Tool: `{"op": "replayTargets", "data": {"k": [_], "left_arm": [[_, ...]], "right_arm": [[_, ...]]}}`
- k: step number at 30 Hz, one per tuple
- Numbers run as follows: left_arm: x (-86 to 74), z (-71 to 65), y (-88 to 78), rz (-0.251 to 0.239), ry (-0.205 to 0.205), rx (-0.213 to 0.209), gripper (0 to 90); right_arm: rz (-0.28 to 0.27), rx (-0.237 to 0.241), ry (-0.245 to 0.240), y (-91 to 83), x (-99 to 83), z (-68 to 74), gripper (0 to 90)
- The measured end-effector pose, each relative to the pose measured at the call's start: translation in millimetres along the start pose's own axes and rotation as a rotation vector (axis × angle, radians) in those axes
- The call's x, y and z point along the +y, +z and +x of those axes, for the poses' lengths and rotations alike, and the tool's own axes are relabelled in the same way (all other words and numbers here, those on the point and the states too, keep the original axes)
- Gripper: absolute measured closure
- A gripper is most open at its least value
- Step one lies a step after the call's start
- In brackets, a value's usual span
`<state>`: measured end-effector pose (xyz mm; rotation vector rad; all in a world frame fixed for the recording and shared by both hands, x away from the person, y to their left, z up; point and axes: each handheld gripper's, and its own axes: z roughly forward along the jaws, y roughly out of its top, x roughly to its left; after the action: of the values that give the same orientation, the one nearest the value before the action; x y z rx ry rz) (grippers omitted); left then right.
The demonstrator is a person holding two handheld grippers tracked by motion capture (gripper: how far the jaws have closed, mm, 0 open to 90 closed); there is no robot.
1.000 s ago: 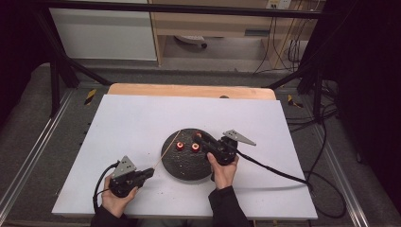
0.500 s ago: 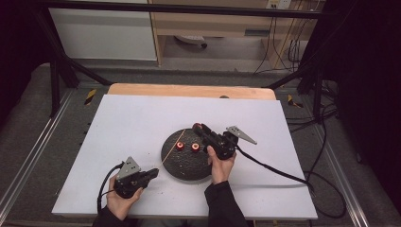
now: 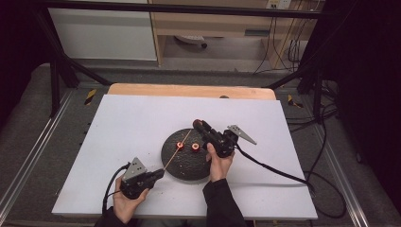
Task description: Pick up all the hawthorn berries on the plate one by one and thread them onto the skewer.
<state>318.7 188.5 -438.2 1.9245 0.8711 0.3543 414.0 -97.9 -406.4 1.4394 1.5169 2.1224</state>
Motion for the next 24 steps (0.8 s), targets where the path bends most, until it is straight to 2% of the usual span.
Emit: {"op": "replayTargets", "data": {"k": [8, 24], "left_arm": [[0.1, -6.0, 3.0, -0.012, -0.002, -0.011, 87.9], [0.2, -10.1, 4.8, -0.041, -0.027, -0.006, 87.9]], "right_arm": [[-0.018, 0.011, 0.023, 0.2, -2.5, 0.7, 62.3], [-0.033, 0.031, 0.053, -0.2, -7.3, 1.9, 62.4]]}}
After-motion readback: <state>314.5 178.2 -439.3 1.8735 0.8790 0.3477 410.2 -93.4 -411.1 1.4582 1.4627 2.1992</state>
